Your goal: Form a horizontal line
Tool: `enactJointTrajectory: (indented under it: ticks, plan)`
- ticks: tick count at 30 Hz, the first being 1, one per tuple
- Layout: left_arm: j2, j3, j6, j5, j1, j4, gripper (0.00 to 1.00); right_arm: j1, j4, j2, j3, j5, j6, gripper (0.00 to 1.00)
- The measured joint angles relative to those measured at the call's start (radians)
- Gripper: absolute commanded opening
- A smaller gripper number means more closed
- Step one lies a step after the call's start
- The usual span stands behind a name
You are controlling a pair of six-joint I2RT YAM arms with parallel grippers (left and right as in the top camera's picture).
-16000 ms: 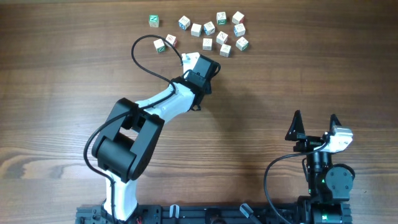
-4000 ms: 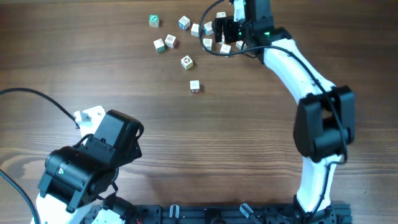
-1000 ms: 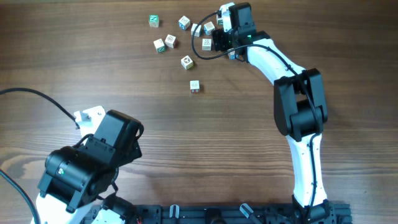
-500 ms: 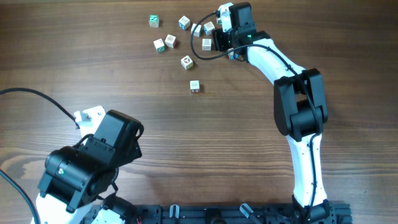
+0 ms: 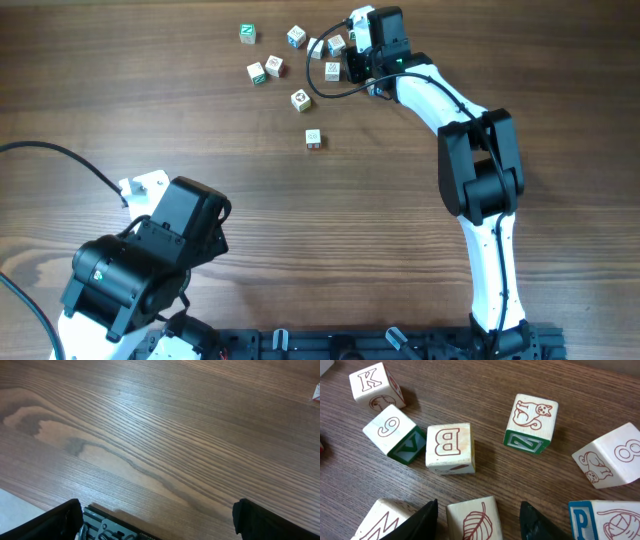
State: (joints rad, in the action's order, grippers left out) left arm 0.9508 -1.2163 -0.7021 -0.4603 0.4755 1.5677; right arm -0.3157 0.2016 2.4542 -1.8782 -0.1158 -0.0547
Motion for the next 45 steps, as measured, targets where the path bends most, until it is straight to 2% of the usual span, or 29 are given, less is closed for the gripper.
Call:
enactJointTrajectory:
  ticks: [9,23,32,37,45]
  plan:
    - [0.0,0.0,0.0,0.0,0.0,0.0,1.0,0.0,0.0,0.005,0.0,0.0,0.0,0.53]
    - [0.0,0.0,0.0,0.0,0.0,0.0,1.0,0.0,-0.026,0.038,0.0,-0.004,0.005,0.34]
    - [0.0,0.0,0.0,0.0,0.0,0.0,1.0,0.0,-0.013,0.031,0.0,-0.003,0.035,0.31]
    - [0.0,0.0,0.0,0.0,0.0,0.0,1.0,-0.001,0.051,-0.032,0.0,0.028,0.048,0.31]
    - [0.0,0.0,0.0,0.0,0.0,0.0,1.0,-0.002,0.204,-0.263,0.0,0.064,0.055,0.31]
